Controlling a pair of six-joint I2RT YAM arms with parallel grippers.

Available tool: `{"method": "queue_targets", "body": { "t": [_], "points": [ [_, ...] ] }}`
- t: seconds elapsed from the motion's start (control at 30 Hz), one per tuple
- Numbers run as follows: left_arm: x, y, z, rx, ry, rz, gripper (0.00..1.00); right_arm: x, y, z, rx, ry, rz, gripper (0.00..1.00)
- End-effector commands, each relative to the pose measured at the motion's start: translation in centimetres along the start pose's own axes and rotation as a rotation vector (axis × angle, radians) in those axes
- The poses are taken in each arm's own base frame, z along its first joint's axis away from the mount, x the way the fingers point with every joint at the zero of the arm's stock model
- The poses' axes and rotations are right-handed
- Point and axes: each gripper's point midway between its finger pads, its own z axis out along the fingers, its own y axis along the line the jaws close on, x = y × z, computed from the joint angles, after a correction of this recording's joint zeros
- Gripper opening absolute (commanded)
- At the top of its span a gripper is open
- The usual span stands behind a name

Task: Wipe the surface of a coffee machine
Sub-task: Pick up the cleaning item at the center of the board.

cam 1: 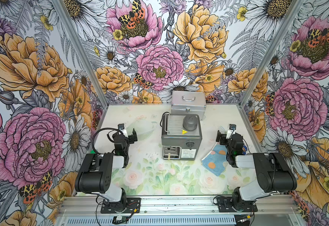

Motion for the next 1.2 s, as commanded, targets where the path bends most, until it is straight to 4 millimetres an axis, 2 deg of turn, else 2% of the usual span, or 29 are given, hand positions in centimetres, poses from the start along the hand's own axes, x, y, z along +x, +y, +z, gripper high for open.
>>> {"method": "queue_targets", "body": {
  "t": [0.0, 0.83, 0.93, 1.03, 1.1, 1.17],
  "points": [
    [-0.7, -0.1, 0.1, 0.014, -0.018, 0.001, 0.99, -1.2, 0.1, 0.3, -0.005, -0.03, -0.005, 0.99],
    [-0.9, 0.0, 0.0, -0.007, -0.024, 0.005, 0.99, -1.2, 0.0, 0.3, -0.003, -0.03, -0.003, 1.0],
    [-2.8, -0.6, -1.0, -0.051, -0.018, 0.063, 0.99, -1.5, -0.3, 0.2, 0.024, -0.037, 0.0, 1.0],
    [-6.7, -2.8, -2.6, -0.009, 0.001, 0.133, 0.99, -2.8, -2.0, -0.6, 0.174, -0.024, 0.009, 1.0],
    [-9.6, -4.1, -4.1, 0.039, 0.015, 0.126, 0.99, -4.4, -1.6, -0.9, 0.187, 0.017, -0.021, 1.0],
    [-12.0, -5.2, -6.0, 0.081, 0.05, 0.112, 0.99, -6.7, -1.0, -2.1, 0.215, 0.032, -0.053, 1.0]
  ]
}}
